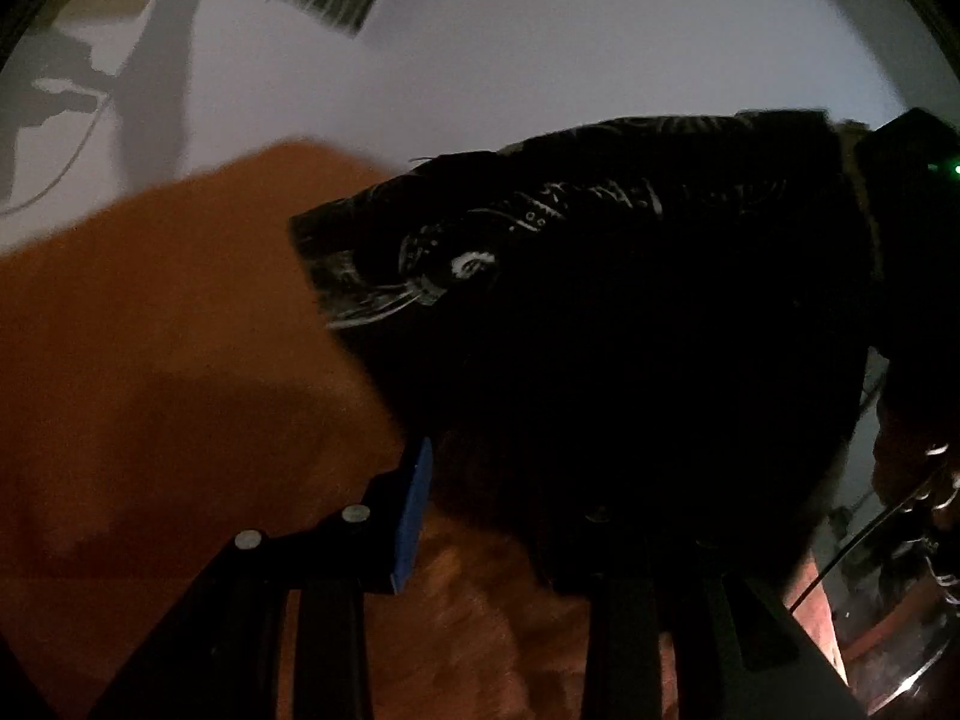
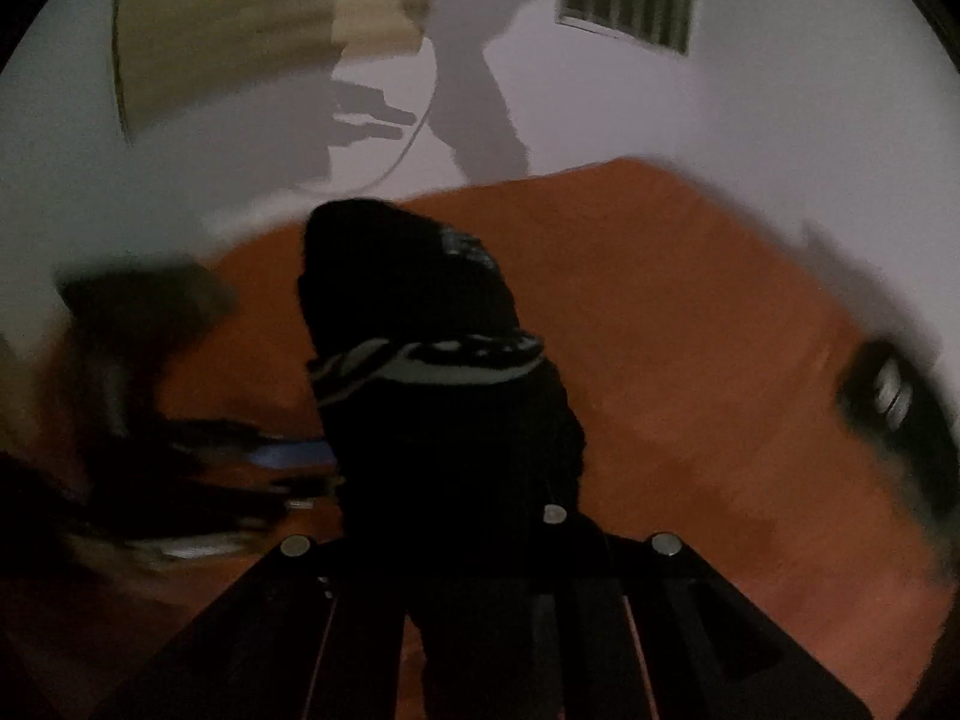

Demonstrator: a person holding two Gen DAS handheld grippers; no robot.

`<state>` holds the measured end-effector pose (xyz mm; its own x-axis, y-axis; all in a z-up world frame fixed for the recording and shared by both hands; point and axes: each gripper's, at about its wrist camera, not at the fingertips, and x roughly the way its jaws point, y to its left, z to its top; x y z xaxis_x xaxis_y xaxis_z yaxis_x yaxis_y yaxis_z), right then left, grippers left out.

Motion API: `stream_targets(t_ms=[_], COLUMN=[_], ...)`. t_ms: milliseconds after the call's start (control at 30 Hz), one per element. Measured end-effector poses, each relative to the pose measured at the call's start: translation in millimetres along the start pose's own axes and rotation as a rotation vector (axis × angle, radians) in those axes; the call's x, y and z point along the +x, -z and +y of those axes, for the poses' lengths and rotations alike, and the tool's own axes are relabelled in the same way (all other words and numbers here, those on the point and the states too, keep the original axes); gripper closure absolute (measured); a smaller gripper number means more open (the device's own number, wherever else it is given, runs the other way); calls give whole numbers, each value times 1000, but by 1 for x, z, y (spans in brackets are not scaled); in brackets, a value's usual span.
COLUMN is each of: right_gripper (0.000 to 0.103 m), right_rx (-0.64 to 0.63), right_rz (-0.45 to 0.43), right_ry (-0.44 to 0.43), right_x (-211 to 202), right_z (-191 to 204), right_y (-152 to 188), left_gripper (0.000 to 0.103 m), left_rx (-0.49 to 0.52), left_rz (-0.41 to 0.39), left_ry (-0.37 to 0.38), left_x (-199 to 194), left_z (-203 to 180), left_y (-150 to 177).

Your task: Fold clothes

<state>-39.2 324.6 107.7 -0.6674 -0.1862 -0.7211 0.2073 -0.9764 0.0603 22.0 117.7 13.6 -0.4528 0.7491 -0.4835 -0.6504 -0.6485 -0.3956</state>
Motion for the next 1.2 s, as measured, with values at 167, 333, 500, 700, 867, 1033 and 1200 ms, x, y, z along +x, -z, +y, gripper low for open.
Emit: stream_targets(t_ms=[167, 333, 500, 700, 867, 1033, 1200], right_gripper=[97, 93, 69, 44, 43, 43, 43], right_rx=[304, 515, 839, 1008, 882, 681, 474], right_rz=[7, 142, 325, 162, 142, 15, -73], right_ry=[-223, -381, -170, -329, -162, -137, 70], right_x=[-38, 27, 124, 103, 65, -21, -83], right_z=[-60, -158, -280, -317, -329, -277, -200], right_y=[17, 91, 190, 203, 189, 198, 221], left_gripper=[55, 54, 55, 54, 54, 54, 54], left_rx=[91, 122, 123, 191, 227, 245, 247], left_rz=[22, 179, 338, 287, 334, 400, 475], left_ry=[88, 7, -150, -128, -114, -18, -68], left_x=[6, 114, 205, 169, 136, 92, 77], left_z=[-37, -38, -17, -29, -37, -57, -64], left_y=[-14, -3, 4, -5, 9, 48, 73])
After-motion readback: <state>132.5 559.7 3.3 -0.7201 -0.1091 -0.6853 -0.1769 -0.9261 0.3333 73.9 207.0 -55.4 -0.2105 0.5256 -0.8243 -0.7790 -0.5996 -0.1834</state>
